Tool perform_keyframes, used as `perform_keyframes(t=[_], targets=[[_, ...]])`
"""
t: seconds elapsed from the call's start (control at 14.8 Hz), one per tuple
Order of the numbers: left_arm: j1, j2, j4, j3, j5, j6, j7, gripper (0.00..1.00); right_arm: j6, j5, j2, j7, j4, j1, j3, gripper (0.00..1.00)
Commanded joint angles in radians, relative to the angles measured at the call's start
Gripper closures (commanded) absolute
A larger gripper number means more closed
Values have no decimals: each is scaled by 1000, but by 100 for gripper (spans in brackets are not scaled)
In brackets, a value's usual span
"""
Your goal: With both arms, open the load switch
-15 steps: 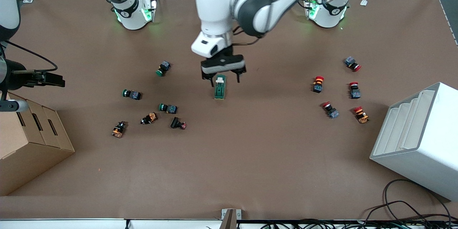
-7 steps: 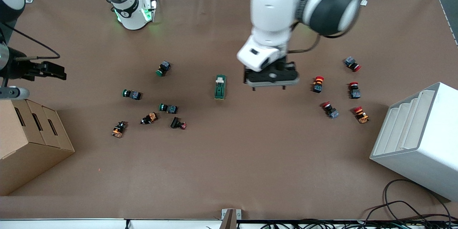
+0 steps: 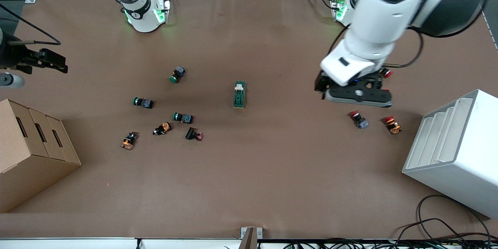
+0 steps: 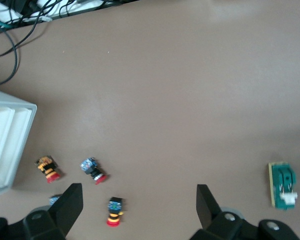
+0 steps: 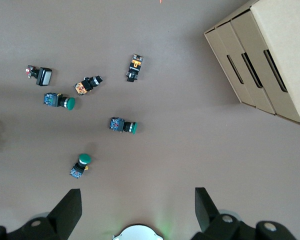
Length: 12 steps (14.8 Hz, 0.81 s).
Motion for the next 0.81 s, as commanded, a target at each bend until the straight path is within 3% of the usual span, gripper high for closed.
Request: perform_keyframes(t=[0.0, 0.2, 0.54, 0.74], targets=[[37, -71, -16, 81, -102, -28, 167, 0, -12, 14, -73, -6, -43, 3, -11, 0], [9, -127, -28, 264, -217, -97, 325, 0, -22, 15, -116, -8, -43, -7, -13, 0], [9, -190, -67, 393, -224, -189, 388, 0, -19, 15, -133, -9, -86, -4, -14, 0], [-1, -205, -70, 428, -251, -223, 394, 0, 0, 15, -161, -9, -123, -5, -14, 0]])
